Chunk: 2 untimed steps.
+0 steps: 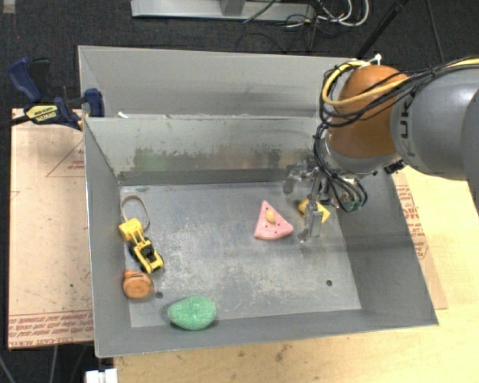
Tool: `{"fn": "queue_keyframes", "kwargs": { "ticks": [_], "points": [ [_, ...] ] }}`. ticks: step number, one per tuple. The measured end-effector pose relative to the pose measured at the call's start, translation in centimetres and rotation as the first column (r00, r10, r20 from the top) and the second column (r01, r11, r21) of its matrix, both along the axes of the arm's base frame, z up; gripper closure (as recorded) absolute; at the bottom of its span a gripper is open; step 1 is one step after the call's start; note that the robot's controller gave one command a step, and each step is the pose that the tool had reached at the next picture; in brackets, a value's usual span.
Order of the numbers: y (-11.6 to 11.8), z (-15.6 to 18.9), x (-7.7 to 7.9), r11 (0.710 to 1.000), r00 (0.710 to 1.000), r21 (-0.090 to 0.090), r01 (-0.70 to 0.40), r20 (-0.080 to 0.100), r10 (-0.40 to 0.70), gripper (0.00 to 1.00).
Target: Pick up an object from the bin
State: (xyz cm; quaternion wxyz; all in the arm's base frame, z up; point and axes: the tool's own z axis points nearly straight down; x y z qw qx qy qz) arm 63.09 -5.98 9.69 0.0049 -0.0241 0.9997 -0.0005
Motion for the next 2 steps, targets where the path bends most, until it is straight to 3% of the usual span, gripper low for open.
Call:
{"fn": "queue_keyframes", "kwargs": {
  "ticks": [1, 2],
  "points": [
    [-0.7, -2.7, -0.8, 1.0, 1.0, 0.004, 0.012, -0.012, -0.012, 0.0],
    [1.6, -2.6, -2.0, 0.998, 0.998, -0.001, 0.065, -0.008, -0.065, 0.0]
  ]
}}
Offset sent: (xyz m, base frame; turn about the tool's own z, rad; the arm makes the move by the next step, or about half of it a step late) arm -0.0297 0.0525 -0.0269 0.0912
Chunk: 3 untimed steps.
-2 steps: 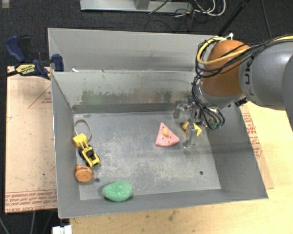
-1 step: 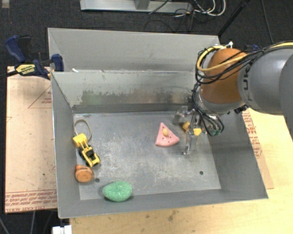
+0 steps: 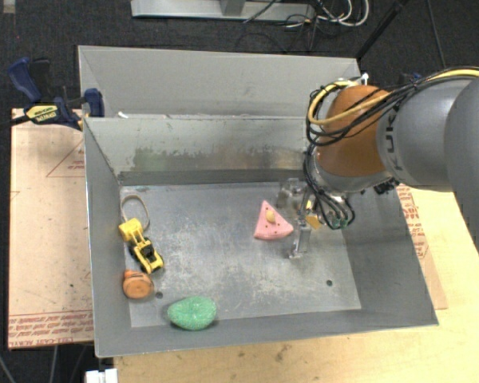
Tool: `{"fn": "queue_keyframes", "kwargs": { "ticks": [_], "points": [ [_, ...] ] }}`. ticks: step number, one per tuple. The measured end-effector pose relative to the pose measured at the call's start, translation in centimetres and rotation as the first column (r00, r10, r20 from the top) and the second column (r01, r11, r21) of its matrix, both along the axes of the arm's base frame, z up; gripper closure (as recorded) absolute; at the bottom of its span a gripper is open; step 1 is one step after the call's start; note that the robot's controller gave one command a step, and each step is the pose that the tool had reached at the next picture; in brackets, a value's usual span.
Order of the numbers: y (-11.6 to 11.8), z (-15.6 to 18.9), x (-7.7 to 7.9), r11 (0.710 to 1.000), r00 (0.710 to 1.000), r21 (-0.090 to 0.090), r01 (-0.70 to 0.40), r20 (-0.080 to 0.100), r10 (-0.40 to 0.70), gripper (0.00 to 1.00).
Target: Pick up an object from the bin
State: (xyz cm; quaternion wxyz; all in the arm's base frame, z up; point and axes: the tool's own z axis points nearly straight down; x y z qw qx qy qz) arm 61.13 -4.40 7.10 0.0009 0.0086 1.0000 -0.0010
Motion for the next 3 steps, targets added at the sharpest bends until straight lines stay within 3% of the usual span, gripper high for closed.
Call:
{"fn": "queue_keyframes", "kwargs": {
  "ticks": [1, 2, 3],
  "points": [
    [-0.84, -0.1, -5.1, 0.979, 0.979, 0.002, -0.203, 0.0, 0.203, 1.0],
    [-0.81, -0.11, -5.1, 0.979, 0.979, 0.003, -0.204, 0.0, 0.204, 0.0],
    [-0.8, -0.11, -5.1, 0.979, 0.979, 0.002, -0.204, 0.0, 0.204, 0.0]
  ]
}}
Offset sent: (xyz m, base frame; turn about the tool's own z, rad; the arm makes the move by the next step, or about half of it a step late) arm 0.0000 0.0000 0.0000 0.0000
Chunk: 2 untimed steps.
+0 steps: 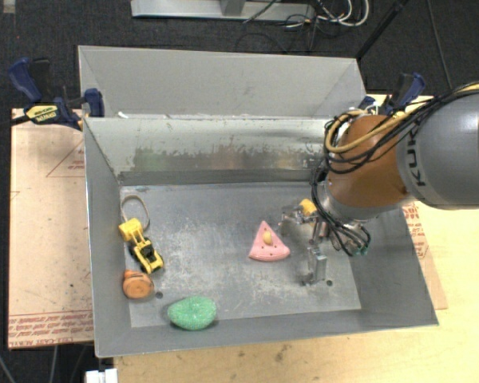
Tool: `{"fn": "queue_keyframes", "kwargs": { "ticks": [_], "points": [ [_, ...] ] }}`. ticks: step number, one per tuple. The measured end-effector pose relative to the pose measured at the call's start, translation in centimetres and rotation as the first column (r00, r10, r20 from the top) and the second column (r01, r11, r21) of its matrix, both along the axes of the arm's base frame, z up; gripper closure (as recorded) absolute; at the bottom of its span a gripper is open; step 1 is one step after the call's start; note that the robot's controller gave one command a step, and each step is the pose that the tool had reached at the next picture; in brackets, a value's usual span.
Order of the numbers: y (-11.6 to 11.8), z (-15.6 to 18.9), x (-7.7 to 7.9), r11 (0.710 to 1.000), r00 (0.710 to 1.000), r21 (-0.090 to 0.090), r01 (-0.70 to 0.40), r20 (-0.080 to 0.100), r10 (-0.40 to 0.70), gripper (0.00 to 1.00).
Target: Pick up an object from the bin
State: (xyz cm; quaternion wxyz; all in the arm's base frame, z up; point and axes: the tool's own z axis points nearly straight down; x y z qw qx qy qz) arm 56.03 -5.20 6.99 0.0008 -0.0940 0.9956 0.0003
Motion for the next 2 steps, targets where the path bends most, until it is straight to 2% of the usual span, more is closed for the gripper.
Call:
{"fn": "queue_keyframes", "kwargs": {
  "ticks": [2],
  "points": [
    [5.8, 0.2, -1.2, 0.995, 0.995, 0.003, 0.103, -0.001, -0.103, 0.0]
  ]
}}
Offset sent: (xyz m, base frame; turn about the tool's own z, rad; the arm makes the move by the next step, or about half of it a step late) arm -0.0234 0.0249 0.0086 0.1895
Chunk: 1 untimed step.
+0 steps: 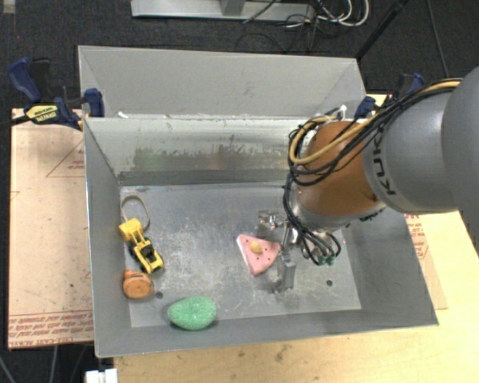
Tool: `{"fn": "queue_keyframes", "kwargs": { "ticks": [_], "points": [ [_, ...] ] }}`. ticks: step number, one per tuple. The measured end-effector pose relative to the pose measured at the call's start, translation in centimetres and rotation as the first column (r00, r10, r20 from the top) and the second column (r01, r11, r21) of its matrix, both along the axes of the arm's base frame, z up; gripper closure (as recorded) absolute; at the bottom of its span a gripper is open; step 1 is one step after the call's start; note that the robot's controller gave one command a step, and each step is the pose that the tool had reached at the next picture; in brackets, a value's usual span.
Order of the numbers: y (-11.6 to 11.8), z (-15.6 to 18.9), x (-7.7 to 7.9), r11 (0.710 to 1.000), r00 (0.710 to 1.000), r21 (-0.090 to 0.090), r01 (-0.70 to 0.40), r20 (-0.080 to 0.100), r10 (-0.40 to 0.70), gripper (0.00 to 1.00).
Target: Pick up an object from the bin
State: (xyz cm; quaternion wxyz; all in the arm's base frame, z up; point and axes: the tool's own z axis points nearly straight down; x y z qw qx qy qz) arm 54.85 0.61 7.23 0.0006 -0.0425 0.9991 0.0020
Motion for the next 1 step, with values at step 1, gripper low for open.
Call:
{"fn": "queue_keyframes", "kwargs": {
  "ticks": [1],
  "points": [
    [4.16, 1.34, 2.57, 0.987, 0.987, -0.002, 0.159, 0.003, -0.159, 1.0]
  ]
}}
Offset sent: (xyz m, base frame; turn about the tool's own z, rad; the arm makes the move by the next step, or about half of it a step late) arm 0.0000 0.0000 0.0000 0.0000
